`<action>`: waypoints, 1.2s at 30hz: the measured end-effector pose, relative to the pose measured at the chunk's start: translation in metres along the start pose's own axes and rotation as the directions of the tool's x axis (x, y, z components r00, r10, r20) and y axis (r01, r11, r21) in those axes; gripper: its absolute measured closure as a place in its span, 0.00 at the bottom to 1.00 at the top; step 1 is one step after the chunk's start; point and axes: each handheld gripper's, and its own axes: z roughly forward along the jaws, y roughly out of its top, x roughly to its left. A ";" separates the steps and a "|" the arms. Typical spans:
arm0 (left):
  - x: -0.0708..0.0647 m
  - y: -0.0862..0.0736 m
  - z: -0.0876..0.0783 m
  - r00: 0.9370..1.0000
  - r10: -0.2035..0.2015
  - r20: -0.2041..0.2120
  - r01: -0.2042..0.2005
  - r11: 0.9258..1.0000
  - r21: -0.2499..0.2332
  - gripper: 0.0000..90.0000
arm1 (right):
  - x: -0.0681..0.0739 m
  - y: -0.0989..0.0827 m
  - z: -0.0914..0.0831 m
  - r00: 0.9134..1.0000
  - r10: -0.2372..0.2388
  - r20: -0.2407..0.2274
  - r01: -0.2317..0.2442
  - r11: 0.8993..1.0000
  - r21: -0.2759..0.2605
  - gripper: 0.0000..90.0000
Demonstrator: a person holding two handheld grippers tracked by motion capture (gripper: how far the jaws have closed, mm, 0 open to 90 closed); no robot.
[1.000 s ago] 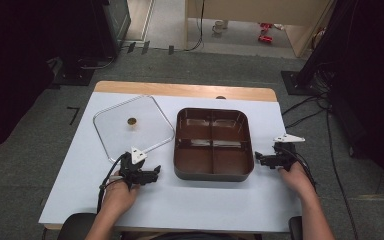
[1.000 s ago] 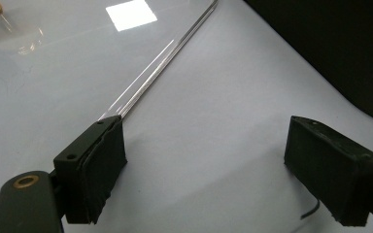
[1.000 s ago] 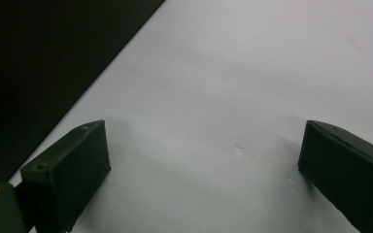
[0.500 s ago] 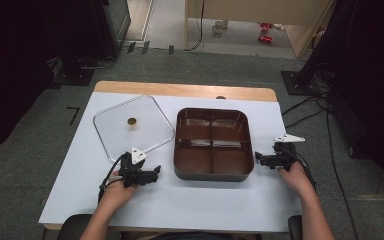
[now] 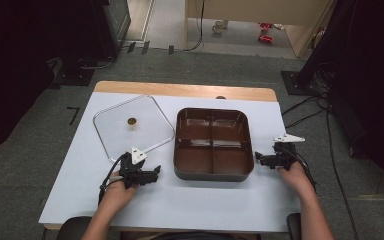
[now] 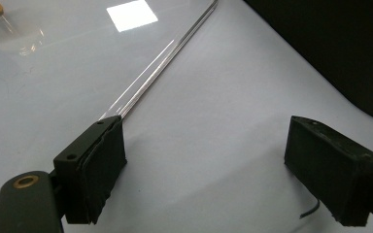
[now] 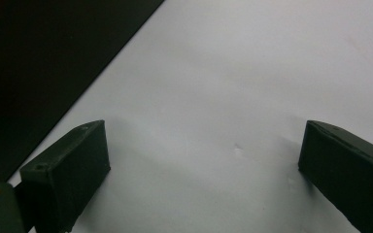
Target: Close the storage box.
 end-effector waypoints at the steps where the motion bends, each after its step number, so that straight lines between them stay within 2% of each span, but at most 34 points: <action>1: 0.000 0.000 0.000 1.000 0.000 0.000 0.000 1.000 0.000 0.16 | 0.000 0.000 0.000 1.000 0.000 0.000 0.000 1.000 0.001 0.04; 23: -0.001 0.001 0.000 1.000 0.000 -0.012 0.000 1.000 0.007 0.15 | 0.000 0.000 0.000 1.000 0.000 0.000 0.000 1.000 0.000 0.04; 26: -0.001 0.002 0.000 1.000 -0.010 -0.014 0.010 1.000 0.023 0.15 | 0.000 0.000 0.000 1.000 0.000 0.000 0.000 1.000 0.000 0.04; 27: -0.001 0.006 0.000 1.000 -0.018 -0.012 0.018 0.999 0.046 0.15 | 0.000 0.000 0.000 1.000 0.000 0.000 0.000 1.000 0.000 0.04; 30: 0.000 0.008 -0.001 1.000 -0.030 -0.002 0.030 0.998 0.064 0.15 | 0.000 0.000 0.000 1.000 0.000 0.000 0.000 1.000 0.000 0.04; 31: 0.003 0.010 -0.002 0.999 -0.041 0.013 0.040 0.996 0.085 0.15 | 0.000 0.000 0.000 1.000 0.000 0.000 0.000 1.000 0.000 0.04; 34: 0.005 0.013 -0.002 0.999 -0.023 0.033 0.019 0.994 0.111 0.15 | 0.000 0.000 0.000 1.000 0.000 0.000 0.000 1.000 0.000 0.04; 36: 0.008 0.017 -0.002 0.998 -0.018 0.064 0.010 0.991 0.131 0.15 | 0.000 0.000 0.000 1.000 0.000 0.000 0.000 1.000 0.000 0.04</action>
